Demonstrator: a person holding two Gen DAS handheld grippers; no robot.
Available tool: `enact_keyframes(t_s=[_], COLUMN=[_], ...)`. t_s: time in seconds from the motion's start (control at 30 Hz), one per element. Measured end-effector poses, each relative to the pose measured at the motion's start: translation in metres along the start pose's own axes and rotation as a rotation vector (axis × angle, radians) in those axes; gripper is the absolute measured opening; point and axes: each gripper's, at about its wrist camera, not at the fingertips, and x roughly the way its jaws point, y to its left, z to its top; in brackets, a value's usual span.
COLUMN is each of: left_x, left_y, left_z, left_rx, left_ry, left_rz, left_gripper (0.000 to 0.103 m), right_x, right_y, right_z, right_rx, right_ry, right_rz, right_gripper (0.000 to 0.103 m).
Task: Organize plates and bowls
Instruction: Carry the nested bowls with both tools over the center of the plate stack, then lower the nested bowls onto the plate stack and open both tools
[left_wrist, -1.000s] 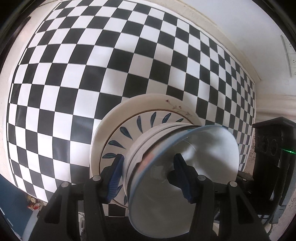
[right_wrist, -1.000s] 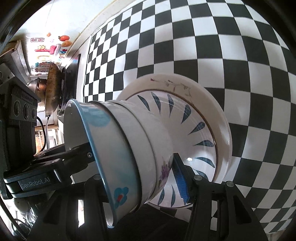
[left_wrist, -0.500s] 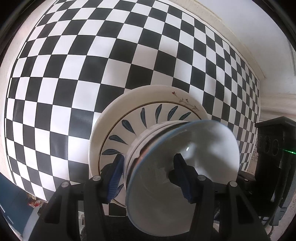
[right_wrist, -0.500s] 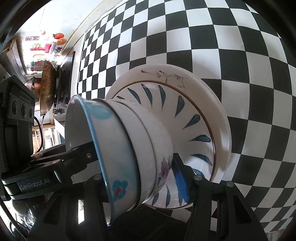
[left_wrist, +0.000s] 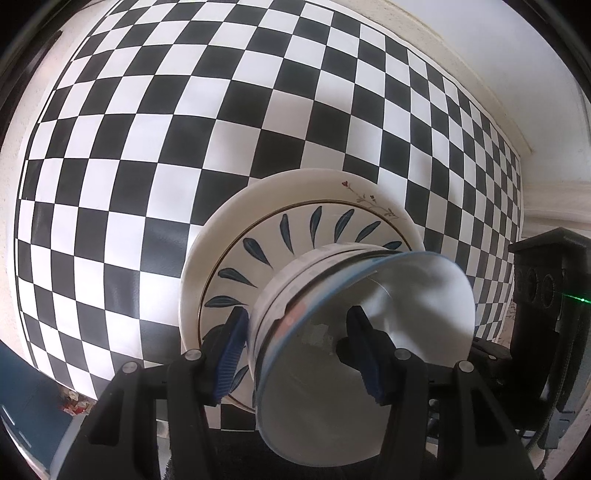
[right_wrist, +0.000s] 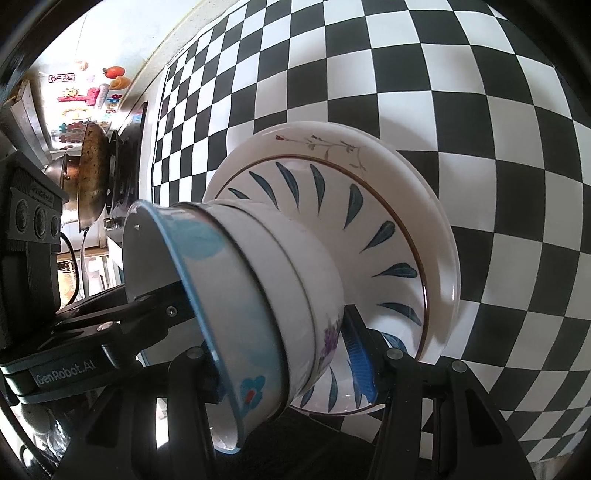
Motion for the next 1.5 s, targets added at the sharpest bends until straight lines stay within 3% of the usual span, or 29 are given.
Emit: enact_keyframes(t_s=[0.37, 0.43, 0.47, 0.57, 0.63, 0.67, 0.7, 0.77, 1.0, 1.17, 1.5], left_x=[-0.005, -0.013, -0.016, -0.032, -0.046, -0.050, -0.058, -0.067, -0.087, -0.106, -0.147], left_y=[0.007, 0.005, 0.004, 0.000, -0.002, -0.003, -0.003, -0.002, -0.003, -0.011, -0.020], left_z=[-0.006, -0.010, -0.010, -0.016, -0.020, -0.021, -0.024, -0.027, -0.039, -0.056, -0.101], left_rx=[-0.014, 0.004, 0.009, 0.034, 0.053, 0.060, 0.068, 0.070, 0.124, 0.175, 0.255], left_ry=[-0.009, -0.038, -0.052, -0.130, -0.201, -0.225, -0.262, -0.306, -0.384, -0.485, -0.597], left_rz=[0.013, 0.014, 0.018, 0.035, 0.059, 0.071, 0.073, 0.068, 0.128, 0.146, 0.170], left_gripper=[0.054, 0.057, 0.064, 0.065, 0.066, 0.075, 0.082, 0.089, 0.092, 0.092, 0.092], right_x=[-0.015, -0.021, -0.024, -0.037, -0.046, -0.051, -0.054, -0.064, -0.097, -0.124, -0.152], right_y=[0.008, 0.013, 0.017, 0.025, 0.033, 0.036, 0.038, 0.044, 0.061, 0.075, 0.105], right_z=[-0.006, -0.008, -0.009, -0.013, -0.017, -0.020, -0.021, -0.028, -0.050, -0.072, -0.121], right_rx=[-0.034, -0.049, -0.057, -0.082, -0.106, -0.114, -0.118, -0.140, -0.166, -0.154, -0.087], right_ry=[-0.031, -0.050, -0.063, -0.101, -0.134, -0.149, -0.157, -0.188, -0.329, -0.466, -0.601], right_rz=[-0.049, -0.081, -0.100, -0.152, -0.204, -0.220, -0.229, -0.276, -0.445, -0.558, -0.584], right_gripper=[0.054, 0.054, 0.054, 0.055, 0.070, 0.077, 0.090, 0.096, 0.098, 0.099, 0.103])
